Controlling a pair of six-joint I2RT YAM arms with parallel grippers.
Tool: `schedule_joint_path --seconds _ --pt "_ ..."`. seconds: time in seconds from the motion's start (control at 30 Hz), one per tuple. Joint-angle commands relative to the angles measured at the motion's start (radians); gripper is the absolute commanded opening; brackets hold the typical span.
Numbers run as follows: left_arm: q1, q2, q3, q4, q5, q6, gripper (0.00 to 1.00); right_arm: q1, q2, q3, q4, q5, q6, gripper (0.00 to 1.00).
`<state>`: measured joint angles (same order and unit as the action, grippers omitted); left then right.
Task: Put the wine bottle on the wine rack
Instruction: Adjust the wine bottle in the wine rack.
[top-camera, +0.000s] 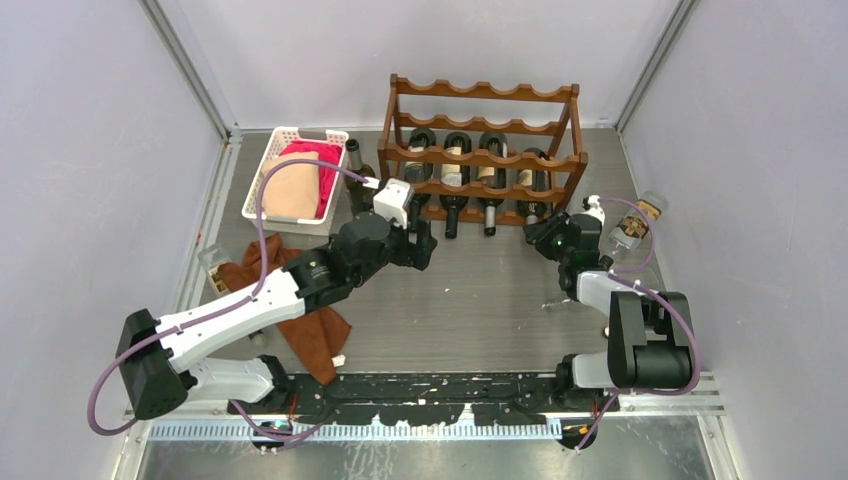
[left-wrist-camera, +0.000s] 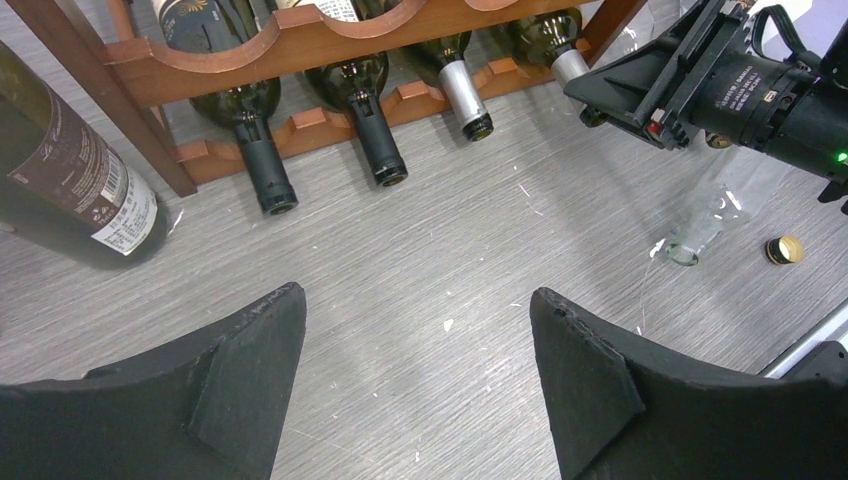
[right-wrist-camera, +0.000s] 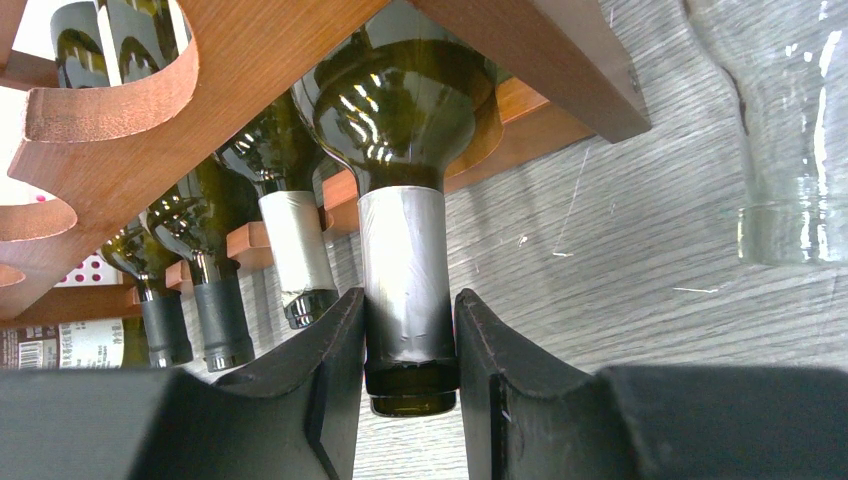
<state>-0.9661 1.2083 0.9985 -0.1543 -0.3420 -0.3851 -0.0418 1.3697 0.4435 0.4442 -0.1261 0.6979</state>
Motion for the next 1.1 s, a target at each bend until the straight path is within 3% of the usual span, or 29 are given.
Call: schedule_joint_path --seconds 0.0,0.1,0.2,0.43,0.6,0.83,1.07 --pt "0.006 0.000 0.045 0.027 0.017 0.002 0.82 -0.041 -0.003 -0.020 -0.106 0.060 0.010 0.28" --pt "0.006 -0.002 0.046 0.031 0.019 0.001 0.82 -0.041 -0.002 -0.017 -0.081 0.034 0.016 0.35" --pt "0.006 -0.004 0.047 0.031 0.022 0.003 0.82 -0.041 -0.003 -0.017 -0.081 0.040 0.030 0.35" --pt "0.006 -0.017 0.044 0.027 0.023 -0.002 0.81 -0.058 0.009 -0.034 -0.083 0.037 0.115 0.25" --pt "0.007 -0.021 0.039 0.027 0.021 -0.012 0.81 -0.063 0.020 -0.027 -0.117 -0.010 0.135 0.26" --pt "0.006 -0.004 0.051 0.024 0.041 -0.015 0.81 -0.092 0.078 -0.014 -0.119 -0.156 0.085 0.42" --pt "0.006 0.000 0.059 0.024 0.052 -0.023 0.81 -0.098 0.057 0.014 -0.170 -0.175 0.044 0.50"
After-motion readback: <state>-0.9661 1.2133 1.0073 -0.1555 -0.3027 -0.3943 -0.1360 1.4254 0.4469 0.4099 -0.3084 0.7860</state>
